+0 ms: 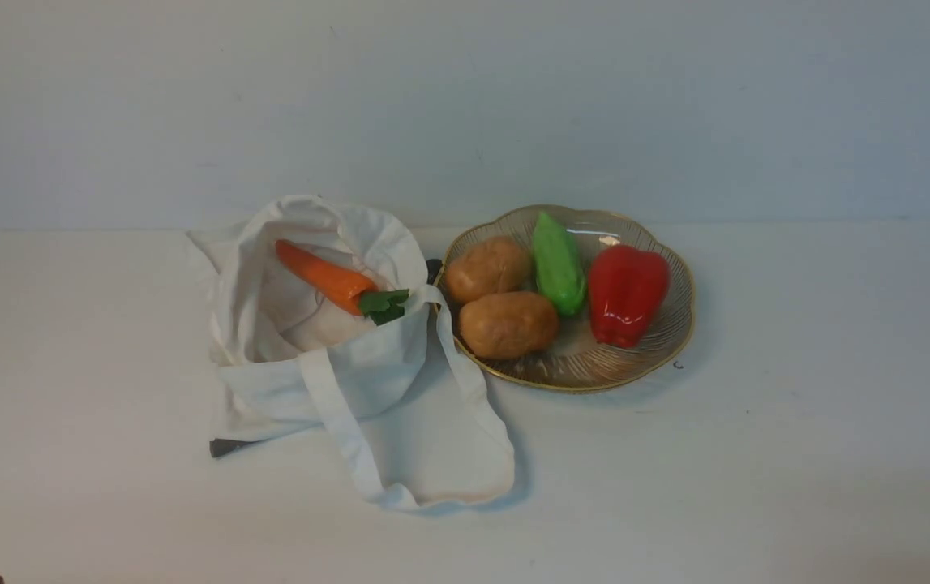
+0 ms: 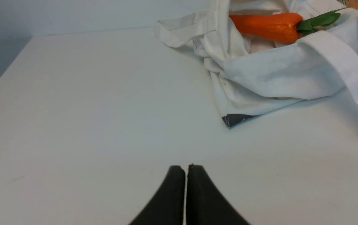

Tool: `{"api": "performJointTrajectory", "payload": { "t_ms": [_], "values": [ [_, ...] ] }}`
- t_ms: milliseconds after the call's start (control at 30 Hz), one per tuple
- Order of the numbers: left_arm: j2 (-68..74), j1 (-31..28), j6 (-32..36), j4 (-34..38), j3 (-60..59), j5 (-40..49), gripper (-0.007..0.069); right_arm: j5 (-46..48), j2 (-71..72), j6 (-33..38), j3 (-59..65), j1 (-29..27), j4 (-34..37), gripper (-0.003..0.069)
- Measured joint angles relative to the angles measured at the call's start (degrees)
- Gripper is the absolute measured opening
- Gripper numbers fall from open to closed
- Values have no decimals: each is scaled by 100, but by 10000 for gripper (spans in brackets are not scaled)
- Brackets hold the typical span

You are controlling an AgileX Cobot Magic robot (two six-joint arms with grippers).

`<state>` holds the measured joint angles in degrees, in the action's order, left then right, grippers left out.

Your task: Take vegetables from cloth bag on white table place on plate.

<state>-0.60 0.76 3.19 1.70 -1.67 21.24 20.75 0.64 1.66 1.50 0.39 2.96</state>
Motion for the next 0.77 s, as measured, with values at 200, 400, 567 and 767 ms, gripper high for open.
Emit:
{"api": "performJointTrajectory", "payload": {
  "t_ms": [200, 400, 567, 767],
  "values": [
    [0, 0, 0, 0, 0, 0, -5, 0, 0, 0, 0, 0, 0, -15],
    [0, 0, 0, 0, 0, 0, -5, 0, 0, -11, 0, 0, 0, -15],
    [0, 0, 0, 0, 0, 0, -5, 0, 0, -48, 0, 0, 0, -15],
    [0, 0, 0, 0, 0, 0, -5, 0, 0, -61, 0, 0, 0, -15]
  ]
}}
